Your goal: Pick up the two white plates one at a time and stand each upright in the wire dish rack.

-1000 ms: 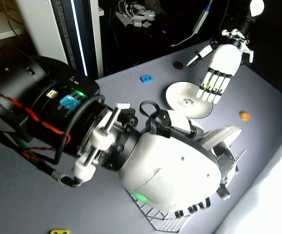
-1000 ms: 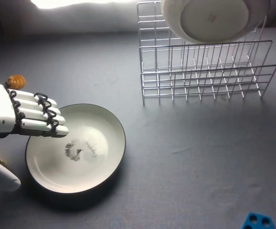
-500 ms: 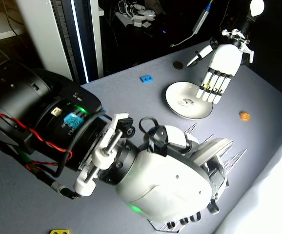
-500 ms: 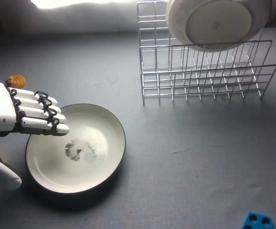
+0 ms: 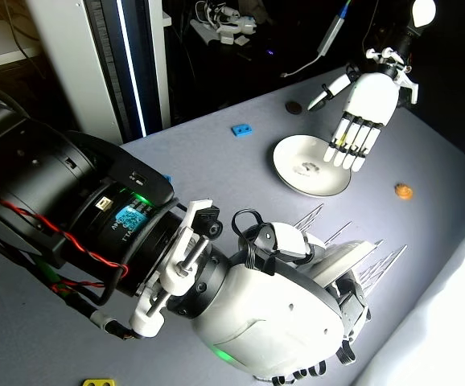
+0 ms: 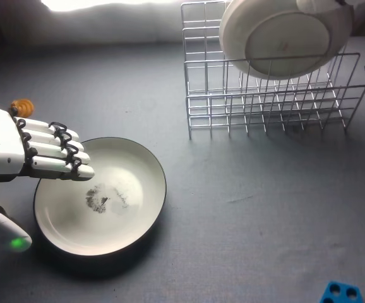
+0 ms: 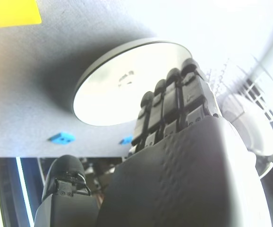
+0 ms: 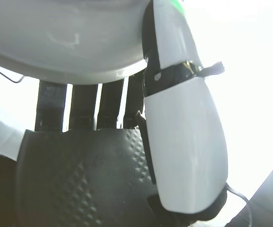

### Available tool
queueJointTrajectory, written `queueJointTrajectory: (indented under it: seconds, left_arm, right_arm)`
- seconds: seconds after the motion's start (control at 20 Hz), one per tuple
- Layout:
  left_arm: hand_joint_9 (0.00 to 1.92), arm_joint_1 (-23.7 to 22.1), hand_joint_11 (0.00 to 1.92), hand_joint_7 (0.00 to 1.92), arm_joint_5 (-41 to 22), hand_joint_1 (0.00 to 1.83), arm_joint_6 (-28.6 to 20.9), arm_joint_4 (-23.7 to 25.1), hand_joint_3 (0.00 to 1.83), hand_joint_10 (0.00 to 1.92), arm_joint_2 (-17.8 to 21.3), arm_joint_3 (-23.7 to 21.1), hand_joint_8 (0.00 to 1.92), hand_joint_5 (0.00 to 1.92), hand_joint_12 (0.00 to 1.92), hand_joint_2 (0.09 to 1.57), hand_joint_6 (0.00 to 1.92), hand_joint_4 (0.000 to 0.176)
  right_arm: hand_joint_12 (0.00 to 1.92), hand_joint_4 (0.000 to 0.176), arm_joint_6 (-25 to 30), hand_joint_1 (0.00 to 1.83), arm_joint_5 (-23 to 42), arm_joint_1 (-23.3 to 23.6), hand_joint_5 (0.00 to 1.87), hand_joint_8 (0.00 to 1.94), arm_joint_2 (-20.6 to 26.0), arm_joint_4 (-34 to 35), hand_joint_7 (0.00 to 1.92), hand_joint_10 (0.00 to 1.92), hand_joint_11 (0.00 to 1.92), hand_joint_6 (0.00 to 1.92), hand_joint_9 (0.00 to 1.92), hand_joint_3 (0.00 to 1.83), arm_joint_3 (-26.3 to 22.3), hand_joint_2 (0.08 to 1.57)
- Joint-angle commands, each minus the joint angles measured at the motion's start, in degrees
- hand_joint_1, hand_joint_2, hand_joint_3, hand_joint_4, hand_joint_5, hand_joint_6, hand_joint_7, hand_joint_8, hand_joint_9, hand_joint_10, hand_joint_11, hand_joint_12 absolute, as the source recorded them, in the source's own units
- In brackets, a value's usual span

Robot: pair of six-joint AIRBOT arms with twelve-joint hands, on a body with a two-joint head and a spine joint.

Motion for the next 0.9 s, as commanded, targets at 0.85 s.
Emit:
queueJointTrajectory:
  seconds: [0.85]
  left_arm:
    - [0.00,-0.18,0.00,0.00,-1.14,0.00,0.01,-3.13,0.00,0.00,0.01,0.95,0.00,0.00,0.00,1.08,0.00,0.000]
  right_arm:
    - [1.25,0.021,0.78,1.21,9.44,-2.49,0.95,0.92,-2.19,1.47,0.99,0.31,0.73,1.08,1.09,0.00,3.31,1.12]
